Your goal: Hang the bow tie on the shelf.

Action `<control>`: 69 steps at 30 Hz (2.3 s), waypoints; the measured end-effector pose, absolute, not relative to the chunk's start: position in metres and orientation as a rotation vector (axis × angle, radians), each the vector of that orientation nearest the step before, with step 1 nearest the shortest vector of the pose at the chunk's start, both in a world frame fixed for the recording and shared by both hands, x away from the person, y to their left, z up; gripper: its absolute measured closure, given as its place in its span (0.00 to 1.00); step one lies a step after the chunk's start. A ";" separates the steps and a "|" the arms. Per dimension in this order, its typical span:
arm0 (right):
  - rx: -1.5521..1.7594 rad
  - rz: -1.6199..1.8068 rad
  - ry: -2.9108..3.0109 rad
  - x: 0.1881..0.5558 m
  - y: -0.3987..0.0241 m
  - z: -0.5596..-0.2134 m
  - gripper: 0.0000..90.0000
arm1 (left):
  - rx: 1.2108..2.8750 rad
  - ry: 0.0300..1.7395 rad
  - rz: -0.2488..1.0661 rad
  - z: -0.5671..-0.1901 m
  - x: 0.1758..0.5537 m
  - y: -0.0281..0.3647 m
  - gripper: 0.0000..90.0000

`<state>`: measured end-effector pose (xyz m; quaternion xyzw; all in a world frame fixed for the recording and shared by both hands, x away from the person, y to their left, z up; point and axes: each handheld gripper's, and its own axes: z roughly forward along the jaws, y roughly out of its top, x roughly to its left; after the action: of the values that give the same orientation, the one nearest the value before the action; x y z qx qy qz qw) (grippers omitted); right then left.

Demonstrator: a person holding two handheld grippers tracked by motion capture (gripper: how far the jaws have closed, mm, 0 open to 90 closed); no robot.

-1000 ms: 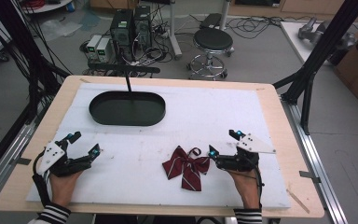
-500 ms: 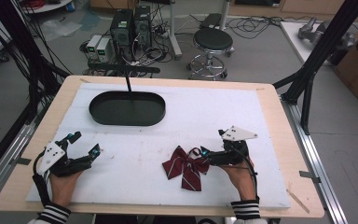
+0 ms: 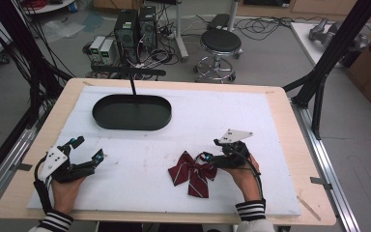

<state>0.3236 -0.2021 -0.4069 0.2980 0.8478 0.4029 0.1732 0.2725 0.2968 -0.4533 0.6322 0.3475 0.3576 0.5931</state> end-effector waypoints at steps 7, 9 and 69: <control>0.843 1.062 2.465 0.328 -0.196 -0.411 0.52 | 1.466 0.809 0.830 -0.453 0.273 0.297 0.17; 0.845 1.036 2.493 0.329 -0.195 -0.415 0.54 | 1.465 0.811 0.828 -0.453 0.273 0.297 0.17; 0.776 1.177 2.270 0.329 -0.173 -0.380 0.98 | 1.465 0.810 0.828 -0.453 0.273 0.297 0.17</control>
<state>0.3288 -0.1726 -0.3804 0.2826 0.8262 0.4283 0.2327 0.2726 0.2967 -0.4533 0.6308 0.3488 0.3562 0.5946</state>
